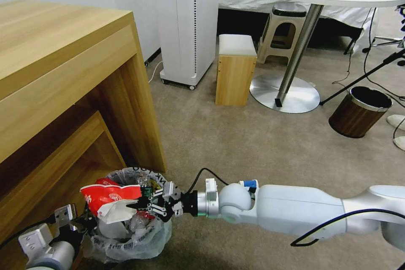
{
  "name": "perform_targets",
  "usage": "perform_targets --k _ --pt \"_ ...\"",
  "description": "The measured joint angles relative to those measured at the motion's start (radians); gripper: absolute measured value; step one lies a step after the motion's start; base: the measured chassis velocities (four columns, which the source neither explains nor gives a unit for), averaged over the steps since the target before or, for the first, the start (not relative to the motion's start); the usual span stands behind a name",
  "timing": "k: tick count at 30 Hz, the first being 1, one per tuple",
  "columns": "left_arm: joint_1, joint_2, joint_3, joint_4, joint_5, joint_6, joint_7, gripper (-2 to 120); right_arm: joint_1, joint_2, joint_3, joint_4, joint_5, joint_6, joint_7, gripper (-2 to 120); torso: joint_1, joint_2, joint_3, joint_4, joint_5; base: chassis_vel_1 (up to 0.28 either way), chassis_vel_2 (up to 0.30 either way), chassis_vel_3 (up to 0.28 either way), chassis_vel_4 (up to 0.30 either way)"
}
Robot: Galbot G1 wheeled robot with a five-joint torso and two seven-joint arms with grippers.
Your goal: Pick up the trash bin and place the garbage on the floor into it.
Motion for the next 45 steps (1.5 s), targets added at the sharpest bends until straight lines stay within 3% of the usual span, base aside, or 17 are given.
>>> perform_targets --k 9,24,45 --pt "-0.006 0.008 0.0 0.01 -0.003 -0.001 0.0 1 -0.018 0.04 -0.016 -0.087 -0.011 0.017 0.014 3 0.0 0.0 0.0 0.0 0.0 0.0 0.0 0.0 0.0" --pt "-0.022 0.005 0.003 0.025 -0.007 -0.002 0.0 1 -0.024 0.048 -0.028 -0.092 -0.008 0.002 0.062 3 0.0 0.0 0.0 0.0 -0.0001 0.0 0.0 0.0 0.0" --pt "-0.015 0.005 0.003 0.032 0.0 -0.003 0.0 1 -0.055 -0.041 0.07 0.013 -0.007 -0.016 0.077 80 0.0 0.0 0.0 0.0 0.0 0.0 0.0 0.0 0.0"
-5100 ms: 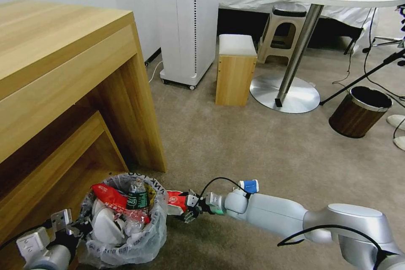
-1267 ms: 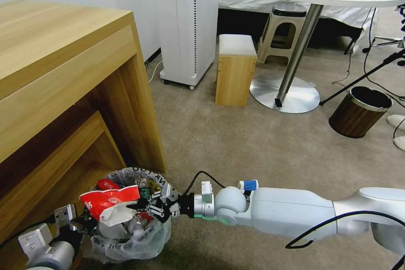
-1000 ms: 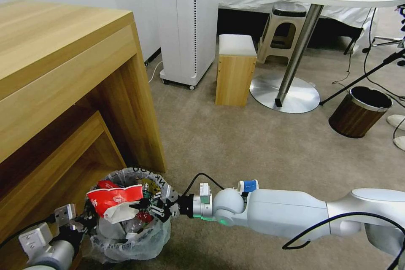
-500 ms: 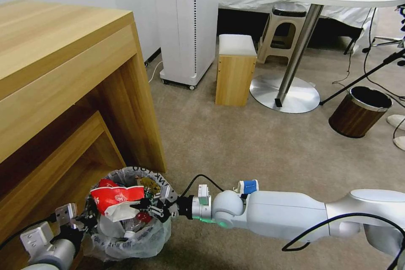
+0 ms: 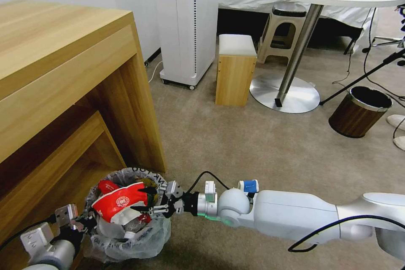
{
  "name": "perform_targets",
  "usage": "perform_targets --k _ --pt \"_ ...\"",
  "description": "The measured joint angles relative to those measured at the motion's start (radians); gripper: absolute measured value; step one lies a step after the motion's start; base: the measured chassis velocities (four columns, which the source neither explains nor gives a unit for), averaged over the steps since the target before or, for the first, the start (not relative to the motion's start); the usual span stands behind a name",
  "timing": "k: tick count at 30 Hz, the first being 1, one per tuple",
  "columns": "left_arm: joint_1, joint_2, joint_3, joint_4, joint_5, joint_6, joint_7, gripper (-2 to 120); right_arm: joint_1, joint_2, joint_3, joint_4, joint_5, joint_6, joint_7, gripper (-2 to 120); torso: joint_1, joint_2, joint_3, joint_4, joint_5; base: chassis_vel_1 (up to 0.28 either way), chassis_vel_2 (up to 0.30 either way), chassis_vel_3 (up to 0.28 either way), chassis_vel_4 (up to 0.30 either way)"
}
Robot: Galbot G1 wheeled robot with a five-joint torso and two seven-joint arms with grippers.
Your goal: Pick up the trash bin and place the garbage on the floor into it.
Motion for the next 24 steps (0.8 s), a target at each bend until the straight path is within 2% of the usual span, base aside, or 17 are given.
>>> perform_targets --k 2,3,5,14,17,19,20,21,24 --pt "0.005 -0.001 -0.001 -0.005 0.002 0.0 0.0 1 -0.008 -0.014 0.028 0.028 0.006 -0.005 0.004 88 0.0 0.0 0.0 -0.0001 0.0001 0.0 0.0 0.0 0.0" --pt "0.005 -0.001 -0.001 -0.005 0.002 0.0 0.0 1 -0.008 -0.014 0.028 0.028 0.006 -0.005 0.004 88 0.0 0.0 0.0 -0.0001 0.0001 0.0 0.0 0.0 0.0" --pt "0.011 -0.001 -0.002 -0.006 0.006 0.0 0.0 1 -0.017 -0.027 0.063 0.051 0.014 -0.009 0.007 98 0.0 0.0 0.0 0.0 0.0 0.0 0.0 0.0 0.0" --pt "0.027 0.008 -0.002 -0.015 0.008 0.0 0.001 1 -0.056 -0.069 0.212 0.075 0.035 -0.027 0.039 100 0.0 0.0 0.0 0.0001 0.0001 0.0 0.0 0.0 0.0" --pt "0.039 0.019 0.0 -0.025 0.008 0.001 0.003 1 -0.12 -0.121 0.343 0.095 0.04 -0.051 0.078 100 0.0 0.0 0.0 0.0 0.0002 0.0 0.0 0.0 0.0" --pt "0.04 0.02 0.001 -0.026 0.008 0.001 0.003 1 -0.13 -0.127 0.359 0.098 0.04 -0.054 0.084 100 0.0 0.0 0.0 0.0 0.0002 0.0 0.0 0.0 0.0" --pt "0.041 0.022 0.005 -0.031 0.008 0.001 0.005 1 -0.172 -0.154 0.431 0.103 0.04 -0.069 0.112 100 0.0 0.0 0.0 0.0 0.0002 0.0 0.0 0.0 0.0" --pt "0.041 0.022 0.005 -0.031 0.008 0.001 0.005 1 -0.172 -0.154 0.431 0.103 0.04 -0.069 0.112 100 0.0 0.0 0.0 0.0 0.0002 0.0 0.0 0.0 0.0" --pt "0.044 0.022 0.015 -0.033 0.02 0.002 0.013 1 -0.24 -0.205 0.546 0.109 0.019 -0.091 0.199 100 0.0 0.0 0.0 -0.0004 0.0 0.0 0.0 0.0 0.0"
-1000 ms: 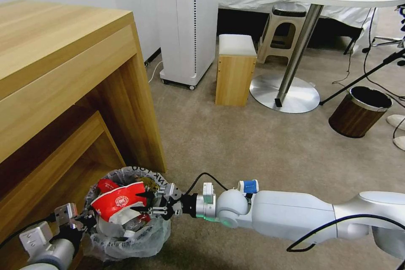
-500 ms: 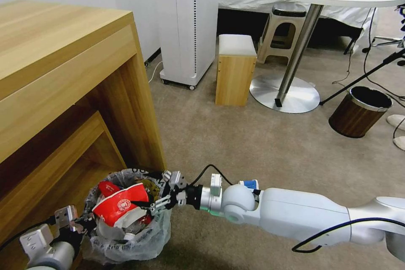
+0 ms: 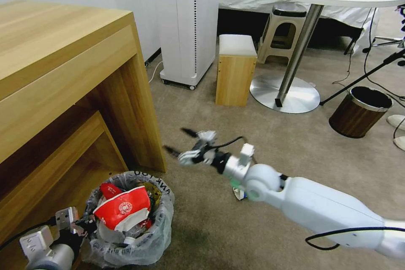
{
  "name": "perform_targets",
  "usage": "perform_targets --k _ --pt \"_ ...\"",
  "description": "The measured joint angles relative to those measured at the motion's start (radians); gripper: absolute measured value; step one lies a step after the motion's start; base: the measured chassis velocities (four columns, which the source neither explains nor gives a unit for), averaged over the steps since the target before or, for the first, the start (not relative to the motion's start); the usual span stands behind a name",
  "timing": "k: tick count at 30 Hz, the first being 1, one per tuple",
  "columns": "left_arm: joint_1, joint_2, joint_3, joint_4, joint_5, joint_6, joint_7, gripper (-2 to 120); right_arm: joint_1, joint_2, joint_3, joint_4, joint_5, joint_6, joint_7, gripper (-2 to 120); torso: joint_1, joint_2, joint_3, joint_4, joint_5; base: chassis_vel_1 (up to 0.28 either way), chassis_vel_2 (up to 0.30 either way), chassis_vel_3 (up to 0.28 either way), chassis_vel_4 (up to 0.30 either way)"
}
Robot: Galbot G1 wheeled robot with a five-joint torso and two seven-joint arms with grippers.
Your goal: Pick up the trash bin and place the garbage on the floor into it.
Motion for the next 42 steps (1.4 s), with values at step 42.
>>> perform_targets --k 42 --pt "0.015 -0.031 0.01 -0.006 0.088 -0.02 0.053 1 -0.516 0.033 0.774 -0.085 -0.28 -0.122 0.315 100 0.0 0.0 0.0 0.0005 0.0 0.0 0.0 0.0 0.0"
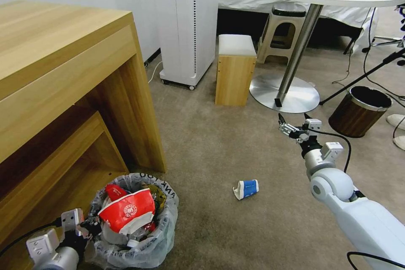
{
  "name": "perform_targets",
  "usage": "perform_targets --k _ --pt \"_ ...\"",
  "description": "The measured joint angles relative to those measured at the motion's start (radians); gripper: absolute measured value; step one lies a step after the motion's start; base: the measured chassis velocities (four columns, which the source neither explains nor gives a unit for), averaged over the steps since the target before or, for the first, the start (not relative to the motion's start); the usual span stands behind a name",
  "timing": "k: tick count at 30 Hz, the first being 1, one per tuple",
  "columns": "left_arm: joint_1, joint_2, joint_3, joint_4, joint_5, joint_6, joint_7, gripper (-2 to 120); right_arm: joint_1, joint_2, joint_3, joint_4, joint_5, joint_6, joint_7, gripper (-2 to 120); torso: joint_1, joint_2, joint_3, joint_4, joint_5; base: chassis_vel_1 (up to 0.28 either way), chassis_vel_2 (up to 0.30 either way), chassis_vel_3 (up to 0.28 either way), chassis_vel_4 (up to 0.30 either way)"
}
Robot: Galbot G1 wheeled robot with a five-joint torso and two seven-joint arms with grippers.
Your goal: Pick up the trash bin and place the garbage on the floor into it.
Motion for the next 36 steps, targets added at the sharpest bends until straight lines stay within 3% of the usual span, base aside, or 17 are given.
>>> perform_targets --k 36 --pt "0.003 0.007 -0.003 0.01 -0.003 -0.006 -0.001 1 -0.025 0.02 0.017 -0.006 0.035 0.053 -0.021 100 0.0 0.0 0.0 0.0 -0.0002 -0.021 -0.021 -0.022 -0.026"
